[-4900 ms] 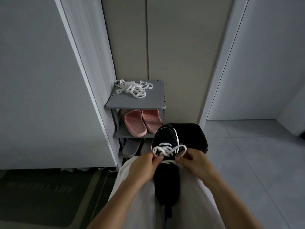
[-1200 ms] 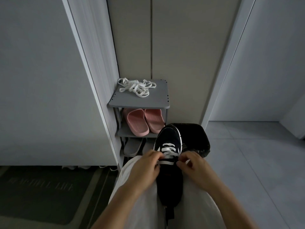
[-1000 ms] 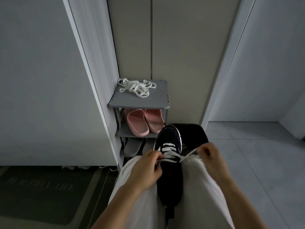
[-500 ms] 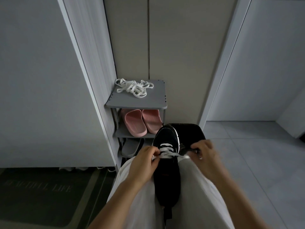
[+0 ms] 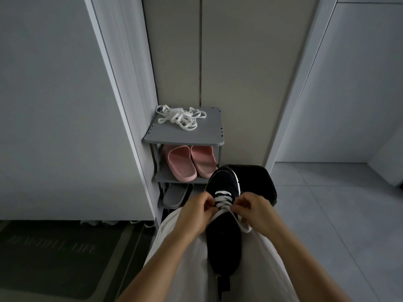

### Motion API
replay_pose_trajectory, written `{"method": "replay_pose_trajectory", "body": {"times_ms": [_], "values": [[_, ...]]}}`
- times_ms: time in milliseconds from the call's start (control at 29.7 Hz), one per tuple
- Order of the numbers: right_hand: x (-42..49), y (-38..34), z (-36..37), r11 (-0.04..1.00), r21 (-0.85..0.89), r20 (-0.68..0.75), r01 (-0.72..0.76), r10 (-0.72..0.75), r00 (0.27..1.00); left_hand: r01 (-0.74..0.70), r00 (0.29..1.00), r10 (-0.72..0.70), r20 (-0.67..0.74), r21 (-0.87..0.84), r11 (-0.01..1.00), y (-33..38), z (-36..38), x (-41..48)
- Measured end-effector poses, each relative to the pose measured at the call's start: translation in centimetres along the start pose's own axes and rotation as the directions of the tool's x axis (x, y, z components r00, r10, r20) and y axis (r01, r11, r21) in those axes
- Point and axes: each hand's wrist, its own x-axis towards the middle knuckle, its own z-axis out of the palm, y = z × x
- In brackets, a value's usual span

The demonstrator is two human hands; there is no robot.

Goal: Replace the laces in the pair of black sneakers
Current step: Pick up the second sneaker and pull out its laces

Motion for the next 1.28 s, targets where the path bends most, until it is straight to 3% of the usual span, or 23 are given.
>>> {"method": "replay_pose_trajectory", "body": {"times_ms": [168,303,403,571,672,740,908,1042,1143,1210,1277], "values": [[0.5,-0.6,0.5,0.998,-0.054,0.008,-0.041,0.041,0.999,-0.03,0.999,0.034,-0.031,0.108,0.994,0.4,0.2,0.7],[0.4,-0.8,0.5,0.992,-0.124,-0.051,0.01,-0.016,0.999,-0.06,0.995,0.069,-0.066,0.125,0.99,0.8,0.3,0.7],[0.4,-1.3,0.3,0.998,-0.067,-0.093,-0.002,-0.004,0.996,-0.007,0.998,0.008,-0.056,0.012,1.0,1.0,0.0,0.8],[1.4,-2.0,-1.0,0.992,0.105,0.001,-0.071,0.071,0.997,0.278,0.95,-0.208,0.234,-0.327,0.903,2.5,-2.5,1.9],[1.6,-1.6,-1.5,0.951,0.3,0.023,-0.073,0.07,0.997,0.325,0.932,-0.217,0.291,-0.401,0.857,2.7,-3.6,1.9],[1.3,-0.8,-1.7,0.916,0.393,0.027,-0.078,0.073,0.997,0.274,0.949,-0.183,0.259,-0.382,0.882,1.9,-3.5,1.3],[0.0,0.6,-0.4,0.935,0.324,0.104,-0.141,0.113,0.988,0.143,0.976,-0.117,0.182,-0.138,0.98,0.3,-0.7,0.0],[0.1,0.4,-0.4,0.96,0.27,-0.019,-0.076,0.084,0.996,-0.022,1.0,0.022,-0.006,0.081,0.996,0.5,-1.0,0.4],[0.5,0.0,-2.5,0.954,0.299,-0.101,-0.034,0.067,0.993,-0.128,0.974,0.184,-0.133,0.344,0.93,0.7,-2.7,1.5],[0.6,-0.2,-2.9,0.936,0.35,-0.12,-0.023,0.07,0.99,-0.169,0.955,0.236,-0.182,0.321,0.932,1.2,-2.2,1.4],[0.4,-0.3,-2.2,0.93,0.366,-0.088,-0.044,0.082,0.993,-0.101,0.972,0.136,-0.191,0.183,0.978,1.2,-0.9,0.6]]}}
